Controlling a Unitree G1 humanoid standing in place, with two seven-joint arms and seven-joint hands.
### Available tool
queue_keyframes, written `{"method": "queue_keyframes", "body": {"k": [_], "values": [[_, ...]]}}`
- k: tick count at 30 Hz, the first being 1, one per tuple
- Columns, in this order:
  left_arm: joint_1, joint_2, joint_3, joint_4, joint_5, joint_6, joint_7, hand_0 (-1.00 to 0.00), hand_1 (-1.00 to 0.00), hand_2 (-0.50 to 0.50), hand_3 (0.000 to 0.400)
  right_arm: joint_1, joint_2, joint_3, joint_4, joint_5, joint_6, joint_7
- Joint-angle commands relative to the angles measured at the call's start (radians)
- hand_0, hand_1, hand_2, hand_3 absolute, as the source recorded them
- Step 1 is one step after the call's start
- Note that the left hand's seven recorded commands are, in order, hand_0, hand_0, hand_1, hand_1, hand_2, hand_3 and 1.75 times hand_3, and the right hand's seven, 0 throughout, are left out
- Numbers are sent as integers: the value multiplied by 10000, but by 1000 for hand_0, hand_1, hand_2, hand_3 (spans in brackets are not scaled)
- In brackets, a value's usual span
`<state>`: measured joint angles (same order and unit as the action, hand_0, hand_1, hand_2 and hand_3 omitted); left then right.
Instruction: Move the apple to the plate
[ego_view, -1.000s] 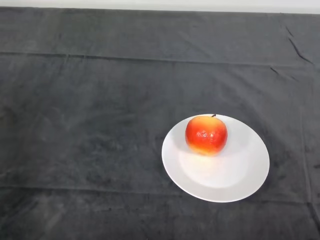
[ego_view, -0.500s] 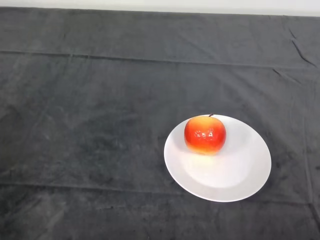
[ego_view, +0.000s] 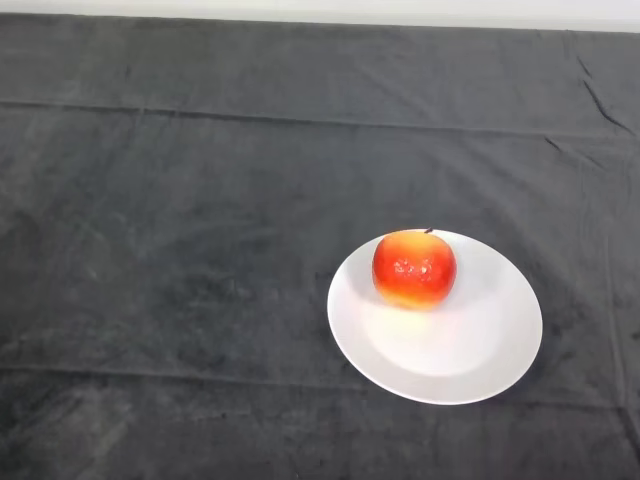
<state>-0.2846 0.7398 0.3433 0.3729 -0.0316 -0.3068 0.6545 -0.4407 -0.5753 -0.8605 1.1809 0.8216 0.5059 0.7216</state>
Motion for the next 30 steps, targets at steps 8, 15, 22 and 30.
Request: {"method": "queue_keyframes", "body": {"k": [8,15,22,30], "values": [[-89,-416,512,287,374,13,-186,0,0,0,0,134,-283,-162,50,84,-3,21],[-116,-527,583,233,477,27,-296,0,0,0,0,134,-281,-162,48,84,-3,20],[-131,-627,642,210,567,20,-413,0,0,0,0,135,-280,-162,45,84,-3,19],[-202,-750,660,229,687,34,-537,0,0,0,0,136,-278,-162,41,84,-4,17]]}}
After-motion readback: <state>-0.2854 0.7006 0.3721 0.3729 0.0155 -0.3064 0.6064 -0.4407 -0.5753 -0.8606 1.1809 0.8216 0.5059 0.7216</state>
